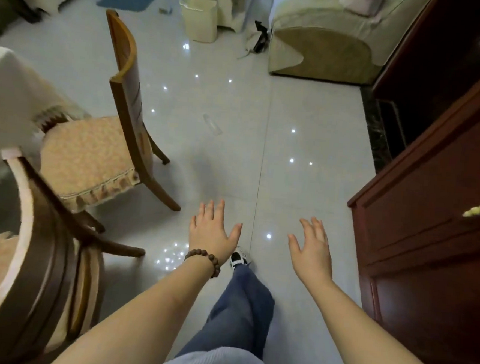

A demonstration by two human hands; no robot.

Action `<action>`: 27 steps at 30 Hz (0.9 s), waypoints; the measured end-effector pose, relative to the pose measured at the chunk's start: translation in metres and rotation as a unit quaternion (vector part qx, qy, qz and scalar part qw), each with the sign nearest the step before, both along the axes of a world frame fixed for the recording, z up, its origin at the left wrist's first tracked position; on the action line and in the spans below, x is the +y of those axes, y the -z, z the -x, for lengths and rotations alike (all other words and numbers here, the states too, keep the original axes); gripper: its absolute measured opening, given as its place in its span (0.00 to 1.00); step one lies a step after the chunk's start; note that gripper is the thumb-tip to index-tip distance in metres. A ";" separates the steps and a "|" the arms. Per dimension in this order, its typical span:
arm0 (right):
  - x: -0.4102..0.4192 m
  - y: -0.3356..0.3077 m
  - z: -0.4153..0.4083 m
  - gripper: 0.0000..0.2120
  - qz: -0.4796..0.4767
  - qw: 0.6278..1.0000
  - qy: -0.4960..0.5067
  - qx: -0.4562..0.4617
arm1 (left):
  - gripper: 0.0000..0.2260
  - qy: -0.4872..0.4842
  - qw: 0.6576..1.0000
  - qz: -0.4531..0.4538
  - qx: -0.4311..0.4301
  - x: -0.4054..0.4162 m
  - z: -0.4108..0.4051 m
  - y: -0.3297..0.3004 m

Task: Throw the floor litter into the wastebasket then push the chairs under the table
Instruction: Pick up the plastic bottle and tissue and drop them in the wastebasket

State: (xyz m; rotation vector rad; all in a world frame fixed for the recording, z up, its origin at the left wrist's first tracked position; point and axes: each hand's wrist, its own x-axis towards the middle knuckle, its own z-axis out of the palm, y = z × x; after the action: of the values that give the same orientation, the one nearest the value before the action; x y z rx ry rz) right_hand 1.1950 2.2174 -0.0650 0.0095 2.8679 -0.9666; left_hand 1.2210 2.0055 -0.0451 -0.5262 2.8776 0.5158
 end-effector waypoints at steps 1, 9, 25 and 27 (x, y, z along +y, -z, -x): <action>-0.003 0.003 0.029 0.23 -0.002 1.000 -0.007 0.000 | 0.33 -0.005 1.000 0.000 0.001 -0.004 0.026 0.003; -0.047 -0.015 0.281 0.22 -0.022 0.997 -0.068 -0.001 | 0.32 -0.073 0.997 -0.012 0.019 -0.058 0.242 -0.009; -0.114 -0.003 0.689 0.23 -0.001 0.985 -0.172 -0.010 | 0.32 -0.213 0.977 -0.011 -0.013 -0.104 0.594 0.010; -0.119 -0.006 0.753 0.23 -0.008 0.979 -0.202 -0.008 | 0.32 -0.244 0.970 -0.012 -0.014 -0.106 0.646 0.011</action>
State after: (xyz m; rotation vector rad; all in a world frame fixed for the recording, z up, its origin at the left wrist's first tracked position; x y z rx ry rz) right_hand 0.4417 2.0988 -0.0590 -0.5389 2.7015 -0.8529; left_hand 0.5747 1.8992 -0.0560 -1.2383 2.6975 0.6006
